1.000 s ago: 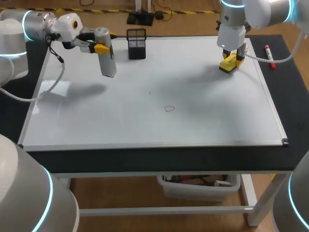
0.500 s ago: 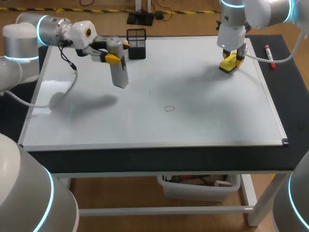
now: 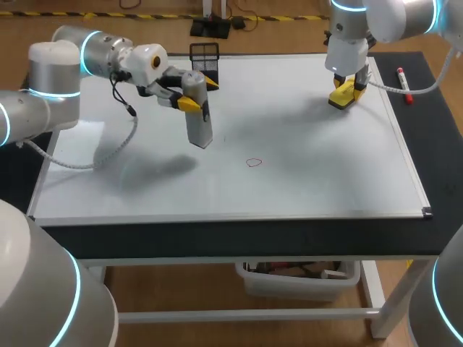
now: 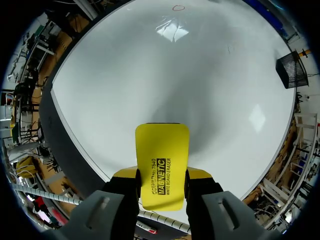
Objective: Pick up the inspection probe, press it on each red-marked spot on the whiteboard one by one, put down the probe, pick up the eraser, and wipe off all the red marks.
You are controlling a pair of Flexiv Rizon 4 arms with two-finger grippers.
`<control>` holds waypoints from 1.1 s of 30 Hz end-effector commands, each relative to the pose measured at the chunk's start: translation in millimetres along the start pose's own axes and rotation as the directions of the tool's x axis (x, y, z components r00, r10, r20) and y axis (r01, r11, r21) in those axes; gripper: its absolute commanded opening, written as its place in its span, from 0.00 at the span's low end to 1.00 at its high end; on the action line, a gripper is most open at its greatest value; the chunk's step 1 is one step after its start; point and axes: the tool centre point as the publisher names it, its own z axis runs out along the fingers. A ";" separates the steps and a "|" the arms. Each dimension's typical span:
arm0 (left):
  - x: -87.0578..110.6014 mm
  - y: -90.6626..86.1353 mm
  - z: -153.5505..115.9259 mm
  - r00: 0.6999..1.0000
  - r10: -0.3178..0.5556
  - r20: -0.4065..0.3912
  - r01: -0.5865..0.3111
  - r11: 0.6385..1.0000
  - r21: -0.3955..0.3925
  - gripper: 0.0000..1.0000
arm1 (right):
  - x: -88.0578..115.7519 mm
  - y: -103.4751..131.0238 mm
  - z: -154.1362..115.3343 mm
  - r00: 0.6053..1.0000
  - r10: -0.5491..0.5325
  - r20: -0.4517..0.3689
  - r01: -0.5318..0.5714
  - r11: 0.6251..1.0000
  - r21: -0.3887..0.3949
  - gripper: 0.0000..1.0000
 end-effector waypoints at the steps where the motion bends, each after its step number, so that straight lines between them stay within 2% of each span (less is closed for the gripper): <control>1: -2.7 4.9 18.4 1.000 -0.010 -0.019 0.010 1.000 0.009 0.00 | 0.2 -0.8 -1.4 1.000 -0.002 -0.003 0.002 1.000 0.002 0.00; 18: -17.6 32.0 73.8 0.991 -0.049 -0.128 0.050 0.999 0.008 0.00 | 0.2 -0.8 -1.4 1.000 -0.002 -0.003 0.002 1.000 0.002 0.00; 29: -27.7 47.6 90.4 0.987 -0.064 -0.149 0.067 0.998 0.015 0.00 | 0.2 -0.8 -1.4 1.000 -0.002 -0.003 0.002 1.000 0.002 0.00; 33: -35.0 55.2 91.7 0.988 -0.045 -0.146 0.049 0.999 0.023 0.00 | 0.2 -0.8 -1.4 1.000 -0.002 -0.003 0.002 1.000 0.002 0.00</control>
